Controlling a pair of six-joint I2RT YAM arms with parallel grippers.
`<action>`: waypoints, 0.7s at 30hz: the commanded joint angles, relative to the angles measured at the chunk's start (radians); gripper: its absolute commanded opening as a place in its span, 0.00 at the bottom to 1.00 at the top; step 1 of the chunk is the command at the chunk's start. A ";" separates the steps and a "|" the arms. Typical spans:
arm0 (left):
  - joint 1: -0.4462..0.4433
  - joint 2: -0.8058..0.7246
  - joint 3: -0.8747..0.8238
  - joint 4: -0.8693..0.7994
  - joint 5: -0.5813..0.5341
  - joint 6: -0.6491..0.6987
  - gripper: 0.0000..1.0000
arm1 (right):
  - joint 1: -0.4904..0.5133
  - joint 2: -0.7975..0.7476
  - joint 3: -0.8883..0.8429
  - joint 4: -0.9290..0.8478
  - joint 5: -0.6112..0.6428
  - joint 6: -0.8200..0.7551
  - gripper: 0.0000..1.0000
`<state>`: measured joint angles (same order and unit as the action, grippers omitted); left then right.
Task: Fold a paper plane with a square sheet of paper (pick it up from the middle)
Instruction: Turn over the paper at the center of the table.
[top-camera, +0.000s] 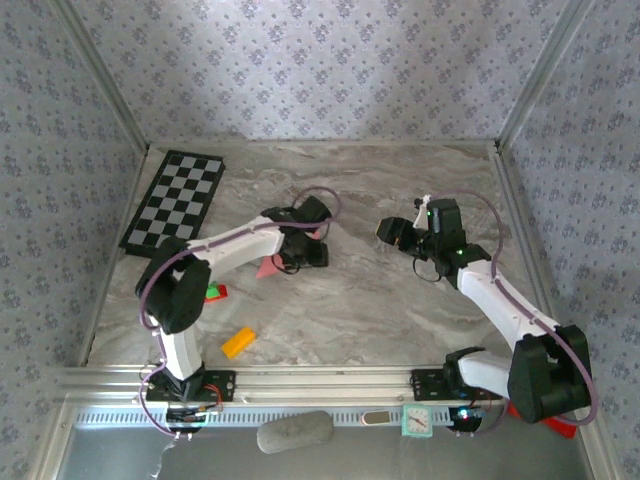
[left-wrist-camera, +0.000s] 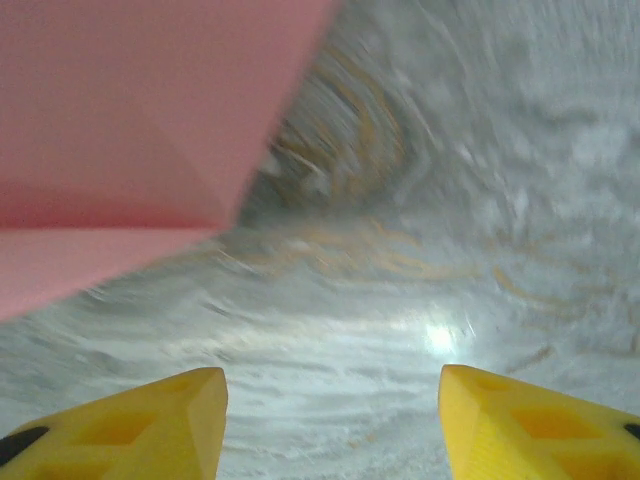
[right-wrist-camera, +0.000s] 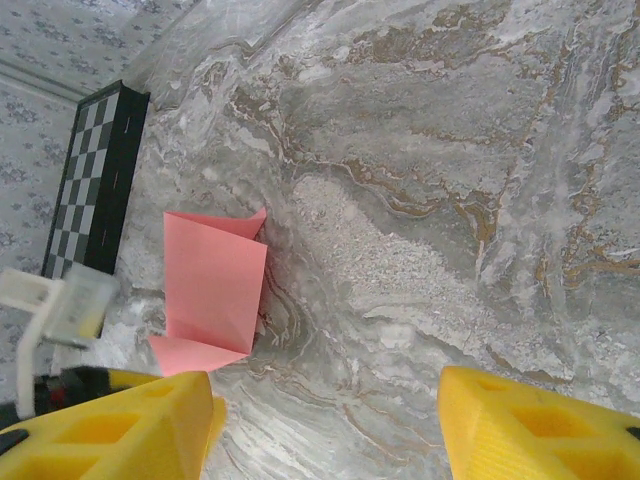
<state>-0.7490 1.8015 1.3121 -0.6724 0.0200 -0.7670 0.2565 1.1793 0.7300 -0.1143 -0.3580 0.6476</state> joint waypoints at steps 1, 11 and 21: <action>0.089 -0.022 -0.062 0.103 0.047 -0.022 0.60 | -0.005 0.006 -0.017 0.023 -0.020 0.023 0.63; 0.209 0.051 -0.074 0.183 0.037 0.021 0.61 | 0.000 0.020 -0.011 0.029 -0.028 0.025 0.63; 0.215 0.107 -0.099 0.249 0.127 0.025 0.62 | 0.017 0.051 -0.013 0.038 -0.036 0.043 0.63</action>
<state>-0.5365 1.8946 1.2331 -0.4625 0.0826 -0.7452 0.2626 1.2163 0.7223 -0.0933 -0.3813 0.6689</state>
